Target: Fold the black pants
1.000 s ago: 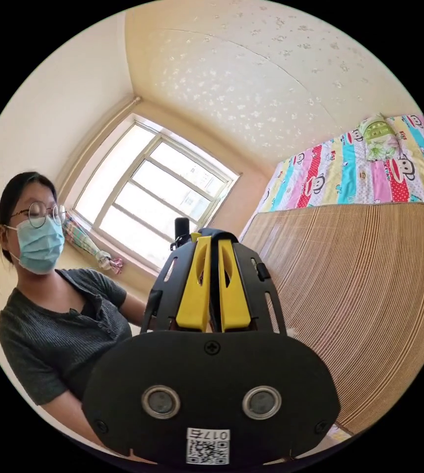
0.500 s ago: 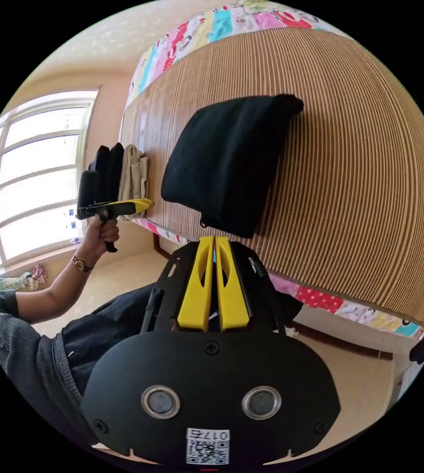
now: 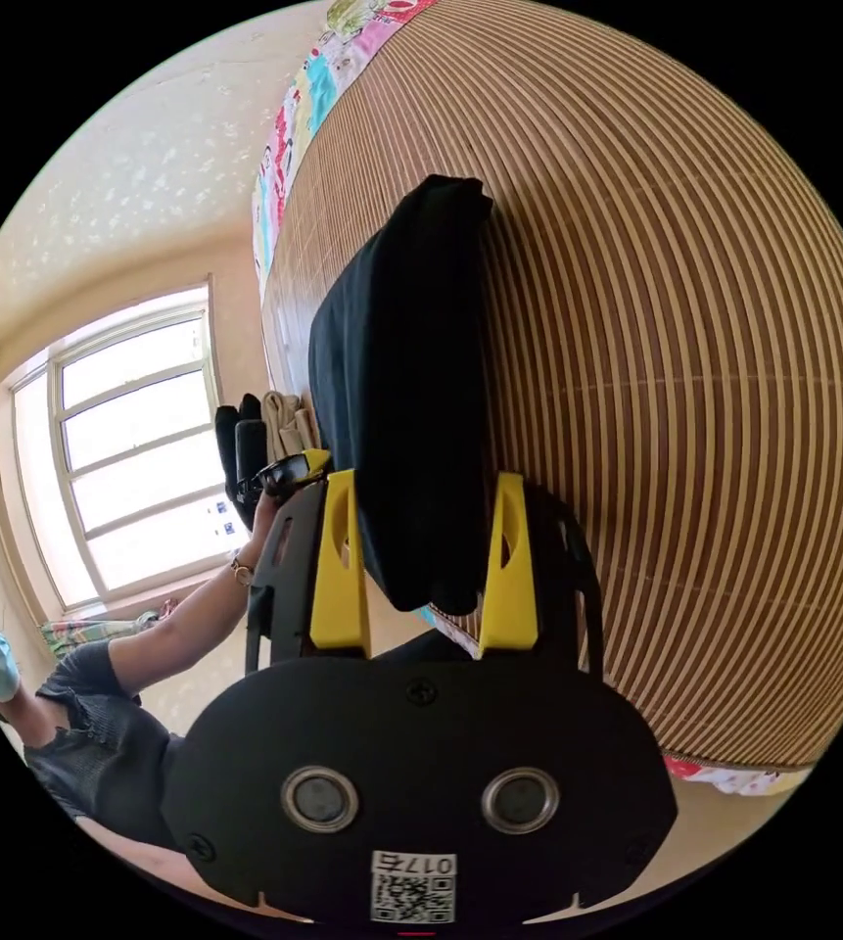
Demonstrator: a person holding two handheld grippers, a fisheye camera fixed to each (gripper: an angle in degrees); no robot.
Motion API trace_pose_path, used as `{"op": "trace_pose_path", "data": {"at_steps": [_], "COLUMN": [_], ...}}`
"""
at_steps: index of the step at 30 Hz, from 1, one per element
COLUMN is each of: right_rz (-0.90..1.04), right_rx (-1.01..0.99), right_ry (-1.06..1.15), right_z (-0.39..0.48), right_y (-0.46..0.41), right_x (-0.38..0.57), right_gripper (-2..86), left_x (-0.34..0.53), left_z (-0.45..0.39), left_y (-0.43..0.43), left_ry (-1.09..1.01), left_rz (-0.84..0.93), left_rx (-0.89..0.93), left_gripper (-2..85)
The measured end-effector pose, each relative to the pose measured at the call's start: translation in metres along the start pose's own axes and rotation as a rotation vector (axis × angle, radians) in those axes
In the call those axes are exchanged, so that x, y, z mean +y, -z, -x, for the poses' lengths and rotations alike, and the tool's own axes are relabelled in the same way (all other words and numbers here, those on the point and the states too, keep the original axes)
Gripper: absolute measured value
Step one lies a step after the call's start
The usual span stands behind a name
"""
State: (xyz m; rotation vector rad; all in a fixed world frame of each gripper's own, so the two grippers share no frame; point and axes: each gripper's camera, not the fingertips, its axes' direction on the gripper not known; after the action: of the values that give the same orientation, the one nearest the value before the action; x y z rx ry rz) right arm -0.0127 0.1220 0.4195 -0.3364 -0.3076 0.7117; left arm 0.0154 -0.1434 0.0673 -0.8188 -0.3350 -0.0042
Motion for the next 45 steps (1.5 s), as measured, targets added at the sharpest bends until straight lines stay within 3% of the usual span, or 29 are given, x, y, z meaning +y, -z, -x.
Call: {"op": "trace_pose_path", "data": {"at_steps": [2, 4, 8, 16, 25, 30, 34, 38, 41, 43, 45], "right_rz": [-0.055, -0.04, 0.066, 0.275, 0.318, 0.357, 0.393, 0.424, 0.287, 0.091, -0.084], "right_rx": [-0.029, -0.204, -0.185, -0.262, -0.356, -0.173, -0.096, 0.048, 0.187, 0.228, 0.25], "right_ry": [-0.006, -0.068, -0.135, 0.122, 0.494, 0.404, 0.444, 0.395, 0.098, -0.106, -0.193], "right_z": [-0.007, -0.023, -0.029, 0.095, 0.335, 0.39, 0.351, 0.258, 0.158, 0.107, 0.093], "right_y": [0.004, -0.001, -0.011, -0.037, -0.109, -0.171, -0.147, -0.077, 0.025, 0.118, 0.183], "right_x": [0.014, 0.037, 0.081, 0.131, 0.119, 0.119, 0.144, 0.165, 0.195, 0.238, 0.278], "right_gripper": [15.6, 12.2, 8.4, 5.3, 5.6, 6.1, 2.5, 1.1, 0.6, 0.4, 0.4], "left_x": [0.007, 0.019, 0.075, 0.191, 0.309, 0.364, 0.404, 0.427, 0.413, 0.392, 0.346], "left_z": [-0.001, 0.003, -0.001, -0.027, -0.1, -0.059, -0.031, -0.004, 0.015, 0.019, 0.003], "left_y": [-0.008, -0.024, -0.041, 0.059, 0.277, 0.341, 0.306, 0.198, 0.111, 0.063, 0.012], "left_ry": [0.012, 0.079, 0.098, 0.096, -0.02, 0.351, 0.43, 0.422, 0.444, 0.417, 0.303], "left_rz": [-0.004, 0.035, 0.084, -0.192, -0.642, -0.794, -0.906, -0.964, -0.892, -0.821, -0.639], "left_rx": [-0.003, 0.041, 0.074, 0.079, -0.295, -0.612, -0.517, -0.357, -0.204, -0.097, -0.044], "left_gripper": [12.4, 11.4, 6.6, 5.1, 5.2, 8.6, 9.0, 4.8, 0.9, -0.3, -0.8]}}
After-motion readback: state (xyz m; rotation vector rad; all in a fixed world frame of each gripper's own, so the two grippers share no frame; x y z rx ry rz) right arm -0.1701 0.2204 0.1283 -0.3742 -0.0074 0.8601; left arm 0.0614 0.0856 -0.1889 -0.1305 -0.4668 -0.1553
